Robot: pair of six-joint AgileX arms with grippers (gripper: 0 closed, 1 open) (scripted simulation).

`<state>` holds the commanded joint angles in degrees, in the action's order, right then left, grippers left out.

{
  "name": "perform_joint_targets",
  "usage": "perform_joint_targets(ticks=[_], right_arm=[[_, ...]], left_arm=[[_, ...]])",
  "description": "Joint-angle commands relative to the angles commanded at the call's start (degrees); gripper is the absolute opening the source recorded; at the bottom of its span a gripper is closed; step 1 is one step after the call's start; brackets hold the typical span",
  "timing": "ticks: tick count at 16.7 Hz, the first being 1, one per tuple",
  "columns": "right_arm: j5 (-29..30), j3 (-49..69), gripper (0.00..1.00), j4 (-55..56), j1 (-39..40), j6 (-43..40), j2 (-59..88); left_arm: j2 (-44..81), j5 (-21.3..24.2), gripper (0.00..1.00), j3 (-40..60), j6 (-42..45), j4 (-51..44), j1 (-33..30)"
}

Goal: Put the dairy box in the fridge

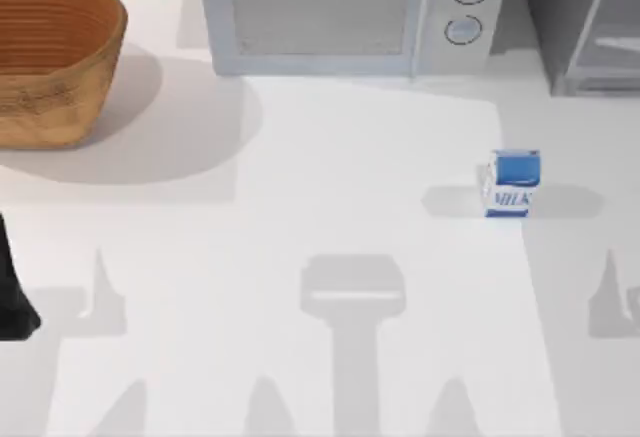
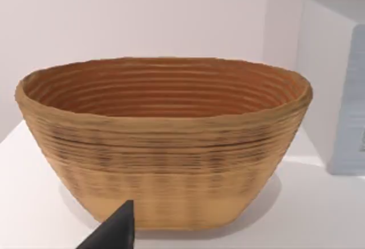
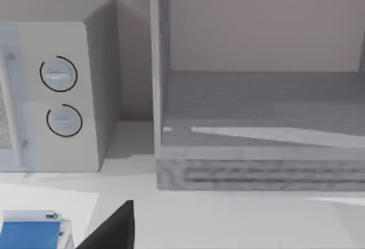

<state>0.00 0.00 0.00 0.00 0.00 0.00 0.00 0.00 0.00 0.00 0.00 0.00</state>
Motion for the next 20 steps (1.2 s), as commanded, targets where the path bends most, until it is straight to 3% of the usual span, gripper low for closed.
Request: perform_joint_targets(ticks=[5, 9, 20], right_arm=[[0.7, 0.8, 1.0, 2.5, 1.1, 0.4, 3.0], [3.7, 3.3, 1.0, 11.2, 4.6, 1.3, 14.3], [18.7, 15.2, 1.0, 53.4, 19.2, 3.9, 70.6]], left_arm=[[0.0, 0.0, 1.0, 0.0, 0.0, 0.0, 0.0], [0.0, 0.0, 1.0, 0.0, 0.0, 0.0, 0.0], [0.0, 0.0, 1.0, 0.0, 0.0, 0.0, 0.0]])
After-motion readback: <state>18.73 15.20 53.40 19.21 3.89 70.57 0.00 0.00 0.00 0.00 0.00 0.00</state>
